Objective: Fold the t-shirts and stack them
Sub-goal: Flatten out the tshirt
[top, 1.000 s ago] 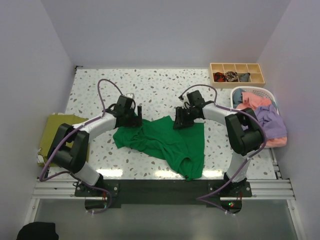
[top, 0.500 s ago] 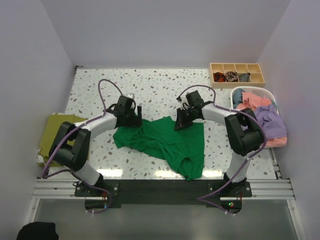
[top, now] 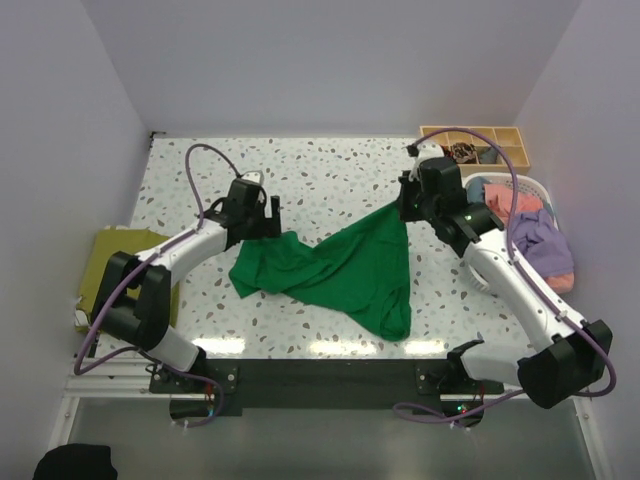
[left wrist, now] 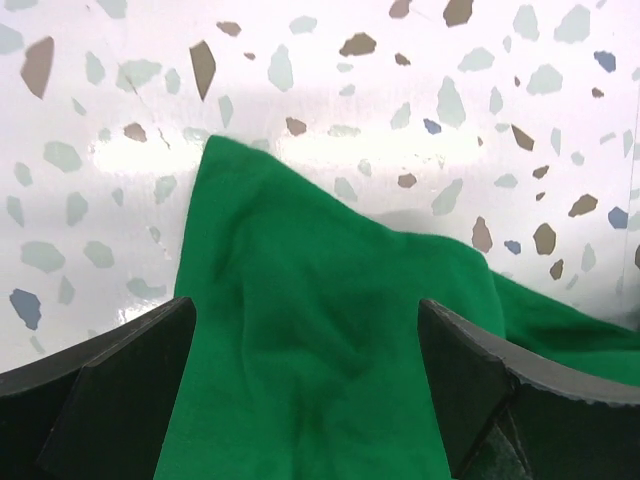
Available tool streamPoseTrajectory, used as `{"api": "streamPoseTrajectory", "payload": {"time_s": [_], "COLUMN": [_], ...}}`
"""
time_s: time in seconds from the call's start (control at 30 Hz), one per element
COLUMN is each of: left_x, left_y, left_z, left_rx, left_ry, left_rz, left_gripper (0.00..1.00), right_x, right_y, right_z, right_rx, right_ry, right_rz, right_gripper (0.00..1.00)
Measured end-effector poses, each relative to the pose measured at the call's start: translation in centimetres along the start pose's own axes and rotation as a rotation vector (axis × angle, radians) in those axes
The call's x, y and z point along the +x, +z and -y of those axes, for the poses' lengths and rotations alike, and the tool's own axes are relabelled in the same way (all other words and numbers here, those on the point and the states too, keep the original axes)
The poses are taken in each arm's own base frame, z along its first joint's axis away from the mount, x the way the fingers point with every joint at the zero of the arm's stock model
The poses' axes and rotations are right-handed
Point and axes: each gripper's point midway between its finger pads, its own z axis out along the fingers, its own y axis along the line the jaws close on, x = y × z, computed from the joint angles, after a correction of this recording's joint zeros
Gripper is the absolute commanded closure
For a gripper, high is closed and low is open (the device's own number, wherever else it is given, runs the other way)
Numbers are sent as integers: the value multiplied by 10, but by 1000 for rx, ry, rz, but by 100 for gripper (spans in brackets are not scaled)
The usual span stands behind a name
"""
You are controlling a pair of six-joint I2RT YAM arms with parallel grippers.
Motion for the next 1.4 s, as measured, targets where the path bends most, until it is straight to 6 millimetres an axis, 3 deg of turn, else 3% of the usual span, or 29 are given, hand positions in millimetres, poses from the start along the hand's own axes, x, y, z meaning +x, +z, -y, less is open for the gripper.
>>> {"api": "streamPoseTrajectory", "payload": {"time_s": [0.1, 0.23, 0.6, 0.83, 0.93, 1.03, 1.13, 1.17, 1.33, 1.37, 1.4], "left_x": [-5, -7, -19, -28, -24, -21, -23, -23, -18, -17, -16], "left_y": [0, 7, 58, 74, 78, 81, 82, 83, 84, 84, 84], "left_z": [-2, -4, -17, -42, -44, -39, -33, -31, -25, -24, -24], "left_rx": [-8, -13, -113, -150, -137, -108, -75, -63, -27, -22, -17], "left_ry": [-3, -7, -12, -66, -74, -76, -79, -79, -79, -79, -80], "left_rz": [15, 14, -6, 8, -9, -16, -7, -6, -16, -17, -18], "left_gripper": [0, 0, 0, 1, 6, 14, 32, 47, 81, 96, 100], "right_x": [1, 9, 13, 16, 16, 17, 17, 17, 17, 17, 17], "right_y": [-10, -21, -39, -40, -40, -40, -40, -40, -40, -40, -40], "right_z": [27, 47, 53, 54, 54, 55, 55, 55, 55, 55, 55], "right_rx": [151, 259, 287, 289, 291, 292, 292, 292, 295, 295, 295], "right_ry": [10, 22, 54, 52, 51, 50, 50, 50, 49, 49, 49], "right_rz": [15, 1, 13, 2, -2, -4, -6, -6, -6, -5, -5], "right_gripper": [100, 100, 100, 100, 100, 100, 100, 100, 100, 100, 100]}}
